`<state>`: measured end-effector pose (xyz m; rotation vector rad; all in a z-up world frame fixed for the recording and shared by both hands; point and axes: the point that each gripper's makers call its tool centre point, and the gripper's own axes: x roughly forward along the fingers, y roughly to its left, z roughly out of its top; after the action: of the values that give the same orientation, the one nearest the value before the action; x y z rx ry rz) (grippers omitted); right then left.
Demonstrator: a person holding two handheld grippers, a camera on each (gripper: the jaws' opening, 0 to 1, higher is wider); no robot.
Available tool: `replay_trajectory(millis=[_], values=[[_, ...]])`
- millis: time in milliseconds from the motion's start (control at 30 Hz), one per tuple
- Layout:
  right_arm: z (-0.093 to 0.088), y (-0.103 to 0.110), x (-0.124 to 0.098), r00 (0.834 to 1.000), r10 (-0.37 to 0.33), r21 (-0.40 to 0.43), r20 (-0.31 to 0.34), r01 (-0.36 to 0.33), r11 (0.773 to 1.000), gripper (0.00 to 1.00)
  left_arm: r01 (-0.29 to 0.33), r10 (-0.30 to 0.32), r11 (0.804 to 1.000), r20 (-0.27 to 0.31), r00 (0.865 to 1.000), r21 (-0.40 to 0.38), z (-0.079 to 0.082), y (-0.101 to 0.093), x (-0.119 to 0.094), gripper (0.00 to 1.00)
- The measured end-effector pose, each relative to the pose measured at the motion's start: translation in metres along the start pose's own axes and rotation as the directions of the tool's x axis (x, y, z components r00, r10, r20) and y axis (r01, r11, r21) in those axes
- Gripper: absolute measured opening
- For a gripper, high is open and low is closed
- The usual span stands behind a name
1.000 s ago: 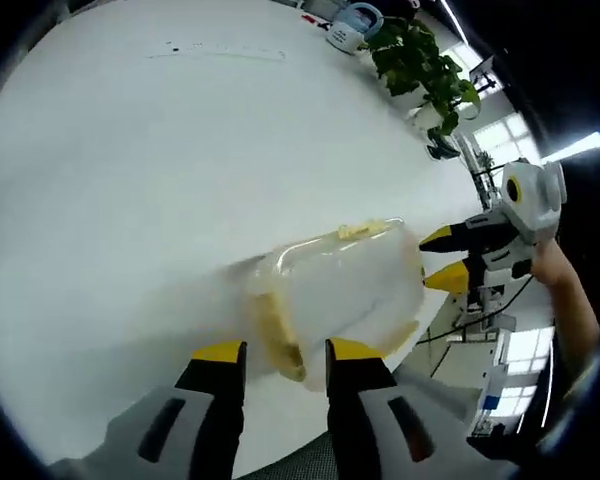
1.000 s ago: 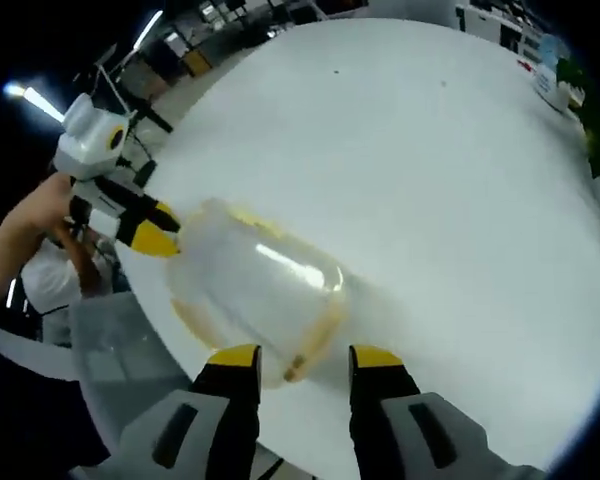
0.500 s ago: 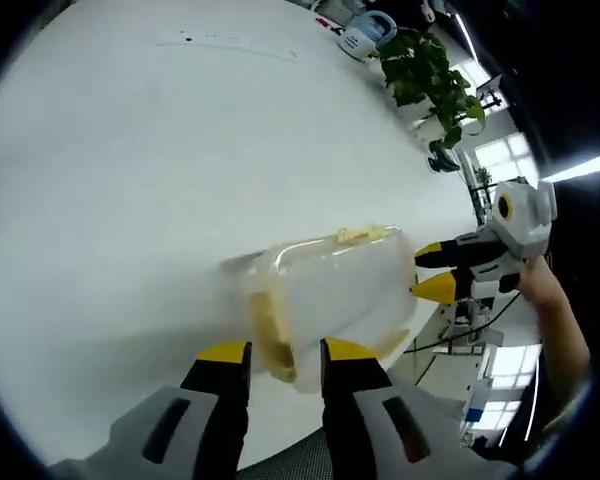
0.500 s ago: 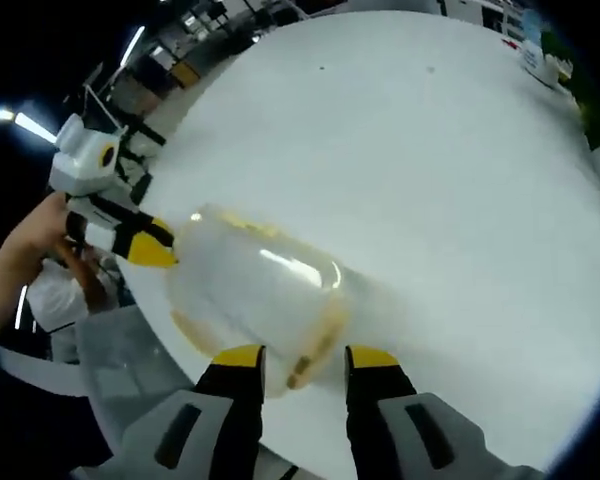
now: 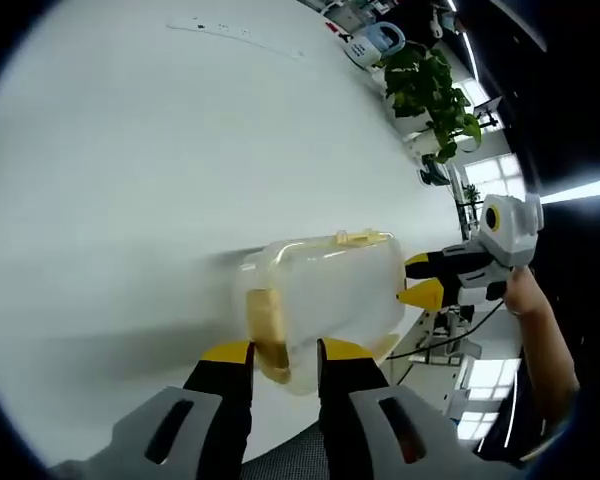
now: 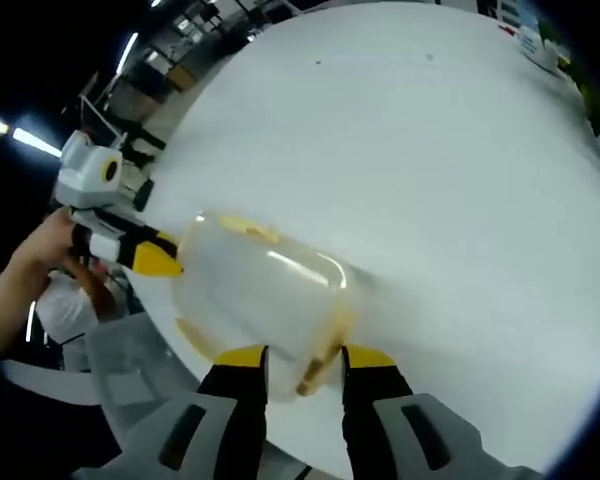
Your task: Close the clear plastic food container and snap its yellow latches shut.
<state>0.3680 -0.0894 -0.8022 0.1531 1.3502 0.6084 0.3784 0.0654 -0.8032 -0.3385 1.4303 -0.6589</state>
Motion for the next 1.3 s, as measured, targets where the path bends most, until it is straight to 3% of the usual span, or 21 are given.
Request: replay_trajectory(millis=[200,267,300,333,467,500,567,767,933,1300], values=[[-0.001,0.001,0.0,1.0,0.025,0.041,0.008,-0.025,0.999,0.25,0.015,-0.015,0.999,-0.004,1.0,-0.045,-0.001,0.0,0.001,0.22],[-0.001,0.002,0.0,1.0,0.024,0.037,0.011,-0.025,0.999,0.25,0.039,-0.039,0.995,-0.003,0.999,-0.09,-0.001,0.0,0.001,0.21],[-0.001,0.001,0.0,1.0,0.02,0.039,0.011,-0.021,0.999,0.25,0.095,-0.096,0.989,-0.007,0.995,-0.115,-0.005,-0.007,0.0,0.21],[0.0,0.002,0.001,1.0,0.02,0.038,0.009,-0.021,0.999,0.25,0.058,-0.057,0.993,0.016,0.998,-0.104,-0.003,0.002,-0.002,0.22],[0.0,0.002,0.001,1.0,0.022,0.031,-0.002,-0.022,0.999,0.24,0.058,-0.057,0.994,0.012,0.998,-0.095,-0.007,0.003,-0.006,0.21],[0.002,0.003,0.002,0.999,0.052,0.04,0.009,-0.052,0.998,0.22,0.053,-0.052,0.995,0.012,0.999,-0.079,-0.006,0.002,-0.005,0.21],[0.0,-0.001,-0.007,1.0,0.024,0.051,-0.005,-0.024,0.998,0.22,0.051,-0.049,0.994,0.015,0.999,-0.092,-0.007,0.002,-0.006,0.21],[0.002,0.002,-0.004,1.0,0.023,0.043,-0.008,-0.023,0.999,0.22,0.025,-0.025,0.995,0.001,1.0,-0.094,-0.004,0.0,-0.002,0.22],[-0.001,0.003,-0.001,0.999,0.034,0.058,0.02,-0.035,0.998,0.23,0.03,-0.03,0.995,0.004,1.0,-0.098,-0.004,-0.001,-0.002,0.23],[0.001,0.005,0.001,0.999,0.033,0.064,0.016,-0.034,0.997,0.26,0.043,-0.041,0.997,0.027,0.999,-0.068,0.001,-0.005,0.002,0.25]])
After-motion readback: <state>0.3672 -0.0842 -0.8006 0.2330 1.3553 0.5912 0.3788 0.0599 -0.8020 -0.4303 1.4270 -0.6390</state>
